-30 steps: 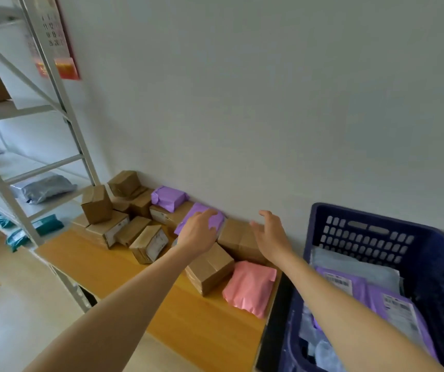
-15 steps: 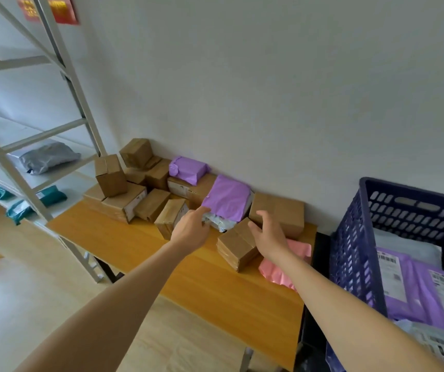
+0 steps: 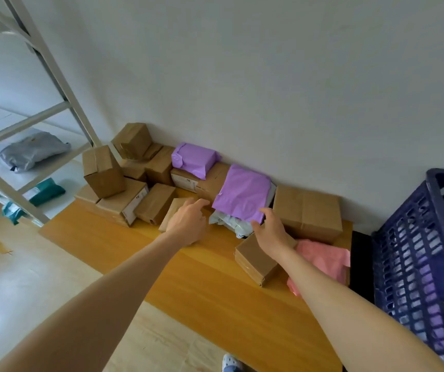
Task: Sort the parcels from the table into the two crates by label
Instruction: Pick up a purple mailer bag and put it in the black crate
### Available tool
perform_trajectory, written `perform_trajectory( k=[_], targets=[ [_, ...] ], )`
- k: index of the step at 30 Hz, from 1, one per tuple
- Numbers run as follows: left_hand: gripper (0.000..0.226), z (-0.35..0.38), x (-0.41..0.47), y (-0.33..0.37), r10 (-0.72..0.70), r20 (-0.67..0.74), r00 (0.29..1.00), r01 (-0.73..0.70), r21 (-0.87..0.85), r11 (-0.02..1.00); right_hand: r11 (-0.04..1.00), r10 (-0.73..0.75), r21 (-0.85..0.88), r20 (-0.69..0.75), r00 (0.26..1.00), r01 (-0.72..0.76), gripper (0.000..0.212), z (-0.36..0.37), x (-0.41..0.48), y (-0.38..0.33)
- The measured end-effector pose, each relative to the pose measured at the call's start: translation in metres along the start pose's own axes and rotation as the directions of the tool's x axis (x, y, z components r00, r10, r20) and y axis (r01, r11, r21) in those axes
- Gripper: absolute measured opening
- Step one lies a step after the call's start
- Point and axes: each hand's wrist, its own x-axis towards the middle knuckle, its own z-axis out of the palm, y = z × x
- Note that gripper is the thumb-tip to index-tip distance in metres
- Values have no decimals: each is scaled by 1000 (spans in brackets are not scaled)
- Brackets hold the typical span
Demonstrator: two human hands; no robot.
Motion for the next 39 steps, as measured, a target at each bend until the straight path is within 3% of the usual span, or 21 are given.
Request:
perform_trajectory(
  k=[8, 12, 18, 25, 28, 31, 39],
  targets=[
    [50, 18, 59, -24, 42, 72, 996, -52, 142, 988, 998, 52, 17, 60, 997, -53, 49, 30, 53, 4],
    [45, 27, 79, -29, 233, 18, 972, -229, 278, 933, 996, 75, 35, 69, 995, -77, 52, 47, 64, 7],
    [56, 50, 123, -41, 440, 141, 887, -457, 402, 793, 991, 129, 45, 8, 992, -129, 52, 66, 83, 5],
    [77, 64, 174, -47, 540, 396, 742, -670, 441, 597, 964, 262, 87, -115, 958, -253, 53, 83, 100, 0],
    [74, 71, 189, -46, 598, 450, 663, -744, 482, 463, 941, 331, 125, -144, 933, -314, 53, 88, 103, 1],
    [72, 81, 202, -47, 635, 479, 607, -786, 479, 390, 926, 372, 139, -182, 910, -351, 54, 91, 103, 3],
    [50, 82, 218, -48, 745, 433, 508, -848, 404, 343, 913, 400, 202, -264, 878, -355, 50, 94, 97, 1]
  ],
)
